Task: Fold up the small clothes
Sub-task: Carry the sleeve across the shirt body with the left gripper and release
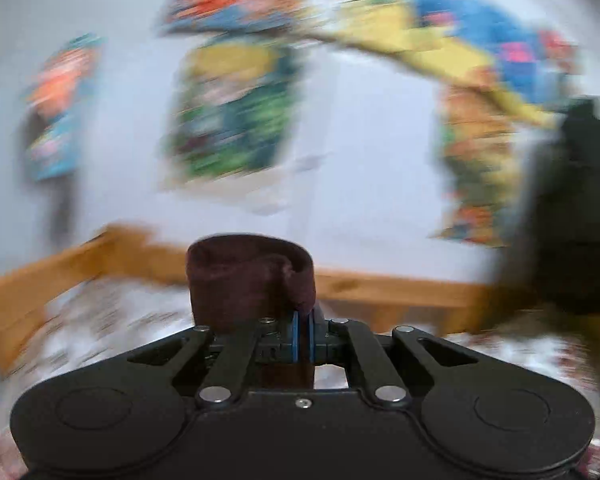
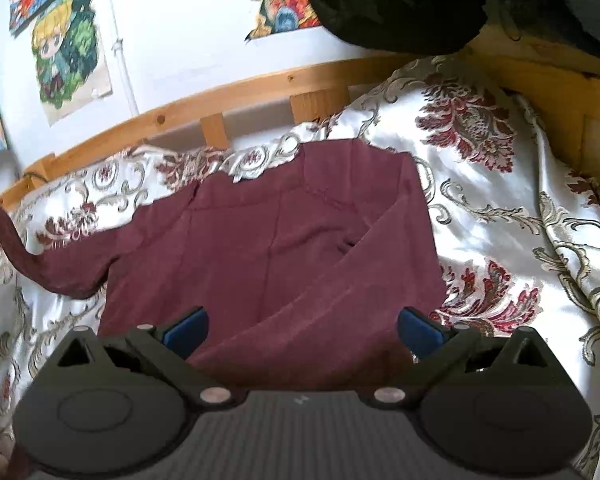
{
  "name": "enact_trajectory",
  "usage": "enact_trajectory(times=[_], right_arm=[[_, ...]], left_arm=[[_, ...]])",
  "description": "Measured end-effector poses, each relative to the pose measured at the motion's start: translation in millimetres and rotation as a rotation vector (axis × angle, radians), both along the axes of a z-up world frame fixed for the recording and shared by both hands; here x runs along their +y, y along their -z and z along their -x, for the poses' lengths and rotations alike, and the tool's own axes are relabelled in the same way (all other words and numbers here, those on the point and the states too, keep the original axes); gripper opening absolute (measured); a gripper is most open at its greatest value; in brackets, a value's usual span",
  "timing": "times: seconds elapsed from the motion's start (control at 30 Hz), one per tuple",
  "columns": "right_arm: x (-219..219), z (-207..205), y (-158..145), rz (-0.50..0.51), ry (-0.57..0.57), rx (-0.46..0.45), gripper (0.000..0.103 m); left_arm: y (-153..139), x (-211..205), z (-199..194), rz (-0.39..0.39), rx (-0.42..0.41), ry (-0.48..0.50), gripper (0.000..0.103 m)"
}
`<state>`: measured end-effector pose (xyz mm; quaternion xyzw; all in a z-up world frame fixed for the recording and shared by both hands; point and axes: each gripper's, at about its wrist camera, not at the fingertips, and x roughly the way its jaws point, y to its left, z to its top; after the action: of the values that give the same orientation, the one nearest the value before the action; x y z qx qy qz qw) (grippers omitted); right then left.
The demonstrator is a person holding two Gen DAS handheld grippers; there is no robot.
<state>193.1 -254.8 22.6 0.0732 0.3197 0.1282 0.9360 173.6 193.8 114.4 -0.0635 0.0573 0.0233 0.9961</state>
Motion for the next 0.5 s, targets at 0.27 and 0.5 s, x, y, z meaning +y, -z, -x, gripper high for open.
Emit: enact_trajectory(times=[0.27,0.5], right_arm=[[-31,4,-11,-0.057,0.145,-0.074,0.103],[-71,4,-10,-0.130,0.302,-0.074,0.103]], left_arm=[[16,-135,-17,-0.058,0.017,0.582,0.004],[99,-221,-29,-0.007,0.268,0.827,0.005]])
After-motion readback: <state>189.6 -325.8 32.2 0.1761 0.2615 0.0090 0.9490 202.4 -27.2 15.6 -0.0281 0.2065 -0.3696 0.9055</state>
